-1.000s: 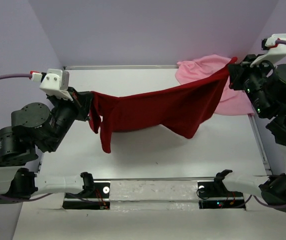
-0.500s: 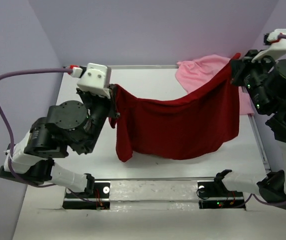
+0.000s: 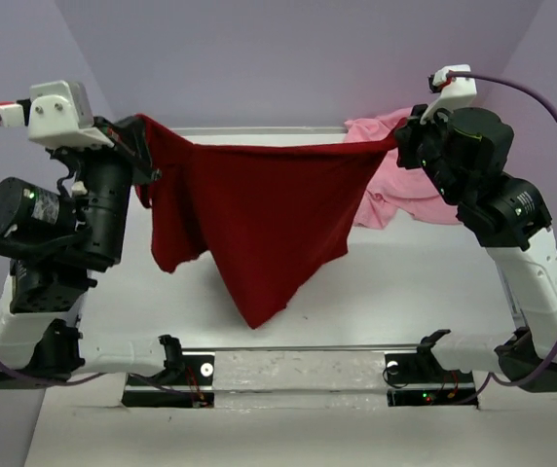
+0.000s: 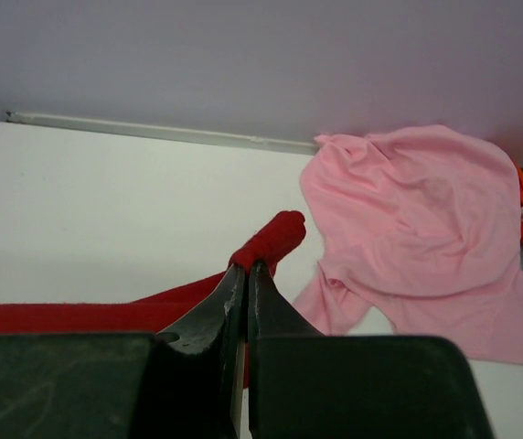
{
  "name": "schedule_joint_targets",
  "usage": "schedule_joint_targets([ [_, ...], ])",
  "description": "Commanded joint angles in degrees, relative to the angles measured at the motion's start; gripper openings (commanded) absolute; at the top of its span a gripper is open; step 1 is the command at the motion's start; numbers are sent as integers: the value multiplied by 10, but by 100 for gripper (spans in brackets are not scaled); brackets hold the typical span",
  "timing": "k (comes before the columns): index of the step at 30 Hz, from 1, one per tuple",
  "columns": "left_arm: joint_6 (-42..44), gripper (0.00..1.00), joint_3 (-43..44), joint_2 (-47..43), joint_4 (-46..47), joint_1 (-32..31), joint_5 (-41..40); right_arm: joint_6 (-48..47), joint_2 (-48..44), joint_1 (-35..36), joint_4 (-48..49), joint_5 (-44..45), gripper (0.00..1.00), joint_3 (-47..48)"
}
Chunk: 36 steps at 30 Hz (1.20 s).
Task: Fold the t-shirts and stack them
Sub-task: Fold the tshirt
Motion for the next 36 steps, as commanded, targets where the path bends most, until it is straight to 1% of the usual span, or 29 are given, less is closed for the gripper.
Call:
schedule_joint_targets([
  [1,-127,0,32,105,-106,102,202,1,-2,5,55,-6,0,25],
  [2,-126,0,-7,111,-90,114,207,-3,-1,5,54,-5,0,26],
  [3,-128,0,-27,107,-44,161,249,-3,-3,5,54,-4,0,25],
  [4,-143,0,-40,103,-33,199,290,-6,-4,5,54,-3,0,24],
  [5,-175,0,-57,101,-24,239,330,-8,-5,5,53,-1,0,22],
  [6,-187,0,-58,110,-24,308,385,-10,-8,5,53,3,0,20],
  [8,-192,0,-68,135,-24,359,420,-14,-11,5,53,8,0,13],
  [9,-192,0,-76,140,-17,383,453,-16,-10,5,54,8,0,11],
  [10,-195,0,-85,143,-10,433,471,-15,-10,5,56,6,0,6],
  [11,-196,0,-94,150,-6,460,503,-14,-10,5,61,6,0,3],
  [13,-217,0,-113,148,15,516,516,-15,-5,5,66,8,0,-2],
  [14,-221,0,-128,146,22,530,513,-15,0,5,70,9,0,-6],
  [16,-243,0,-129,155,21,563,530,-14,8,5,79,12,0,-8],
  [17,-253,0,-138,163,25,596,537,-15,18,5,85,13,0,-9],
  [18,-260,0,-143,168,25,612,558,-18,24,5,90,17,0,-10],
  [19,-269,0,-148,170,27,626,563,-21,31,5,94,22,0,-10],
  [20,-275,0,-163,166,30,663,574,-24,45,5,99,24,0,-10],
  [22,-298,0,-193,151,61,710,627,-27,61,-7,107,30,0,-1],
  [23,-324,0,-230,134,77,738,649,-14,70,-19,110,21,0,2],
  [24,-335,0,-248,126,101,789,670,-1,85,-37,112,-24,0,6],
  [25,-338,0,-262,120,106,803,671,24,92,-78,113,-48,0,6],
  [26,-335,0,-278,112,119,811,660,34,108,-98,115,-68,0,5],
  [28,-327,0,-285,106,123,813,668,35,127,-136,122,-73,0,0],
  [29,-335,0,-282,106,124,813,673,52,137,-152,122,-84,0,-1],
  [30,-334,0,-279,109,122,813,683,65,152,-170,127,-139,0,-5],
  [31,-335,0,-275,112,120,813,701,87,160,-194,127,-163,0,-5],
  [35,-326,0,-286,107,128,807,711,85,185,-194,135,-164,0,-2],
  [36,-330,0,-285,111,129,807,733,88,188,-200,136,-174,0,0],
])
